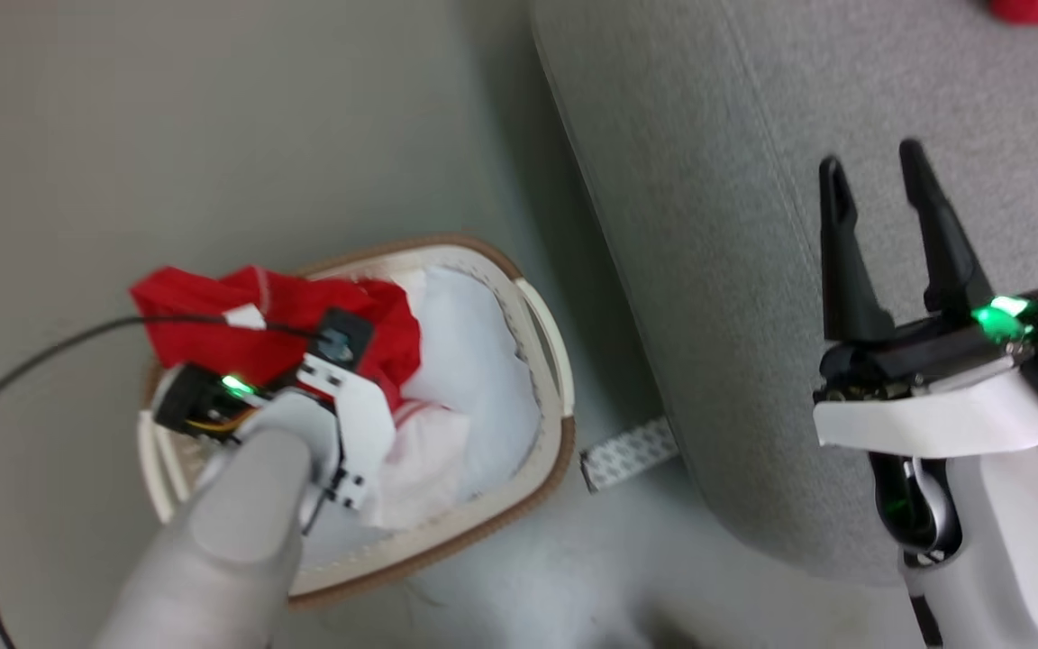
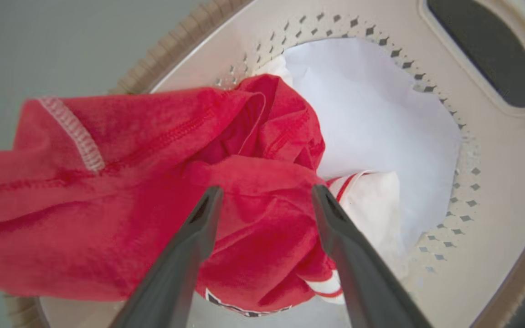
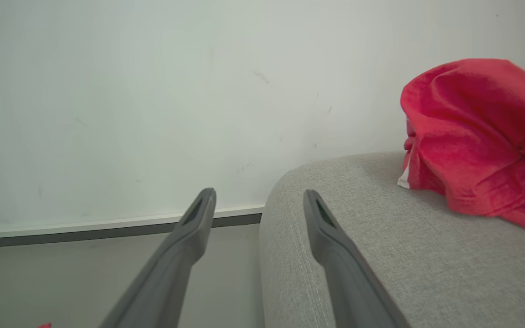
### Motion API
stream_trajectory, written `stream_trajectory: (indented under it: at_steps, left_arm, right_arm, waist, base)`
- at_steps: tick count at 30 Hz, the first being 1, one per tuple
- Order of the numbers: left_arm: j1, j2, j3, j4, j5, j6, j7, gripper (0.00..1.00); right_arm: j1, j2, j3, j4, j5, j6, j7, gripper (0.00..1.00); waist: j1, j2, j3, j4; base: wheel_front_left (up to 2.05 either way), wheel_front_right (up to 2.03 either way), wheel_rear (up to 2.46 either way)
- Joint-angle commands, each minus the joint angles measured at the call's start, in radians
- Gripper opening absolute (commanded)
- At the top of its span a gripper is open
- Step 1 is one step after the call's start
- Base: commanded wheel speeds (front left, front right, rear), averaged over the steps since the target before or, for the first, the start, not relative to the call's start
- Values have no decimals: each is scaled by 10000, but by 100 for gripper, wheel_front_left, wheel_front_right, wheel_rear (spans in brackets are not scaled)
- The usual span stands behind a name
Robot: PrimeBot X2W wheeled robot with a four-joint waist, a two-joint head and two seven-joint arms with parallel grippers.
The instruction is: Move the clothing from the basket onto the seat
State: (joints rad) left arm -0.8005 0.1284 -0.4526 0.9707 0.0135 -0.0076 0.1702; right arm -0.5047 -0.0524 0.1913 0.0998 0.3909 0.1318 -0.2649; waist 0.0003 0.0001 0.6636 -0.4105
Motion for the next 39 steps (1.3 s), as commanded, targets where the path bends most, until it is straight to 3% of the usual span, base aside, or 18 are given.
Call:
stream_trajectory:
  at_steps: [1, 7, 19, 21, 22, 26, 30, 39]
  left_arm:
    - [-275, 197, 16, 168, 169, 102, 150, 100]
    - [-867, 738, -23, 697, 255, 280, 519, 100]
    - [-1488, 1060, -243, 1329, 243, 290, 585, 100]
    - [-1518, 1036, -288, 1440, 212, 205, 635, 20]
    - [-1535, 1011, -314, 1497, 187, 165, 655, 0]
    - [-1462, 900, -293, 1741, -54, -173, 841, 0]
    - [-1289, 688, -10, 1573, -507, -294, 337, 0]
    - [-248, -330, 192, 981, -1509, -863, -1056, 0]
  right_arm:
    - [-243, 23, 39, -156, 204, -22, 10, 100]
    - [-632, 26, 106, -607, 930, -22, 10, 100]
    - [-759, 23, -305, -885, 1319, -22, 10, 100]
    - [-763, 22, -362, -831, 1346, -22, 10, 100]
    - [-767, 22, -402, -815, 1362, -22, 9, 100]
    - [-726, 23, -482, -705, 1375, -22, 10, 100]
    - [-574, 19, -383, -447, 1246, -22, 9, 100]
    - [340, 2, -1001, 184, 61, -22, 9, 100]
  waist:
    - [-3, -1, 952, -563]
    - [-3, -1, 1939, -868]
    - [-3, -1, 2605, -691]
    - [-3, -1, 2597, -698]
    - [-3, -1, 2586, -704]
    - [-3, -1, 2435, -749]
    - [-3, -1, 2004, -746]
    - [-3, -1, -180, 643]
  base:
    - [0, 0, 0]
    - [0, 0, 0]
    - [0, 0, 0]
    - [0, 0, 0]
    - [0, 0, 0]
    - [0, 0, 0]
    - [0, 0, 0]
    - [0, 0, 0]
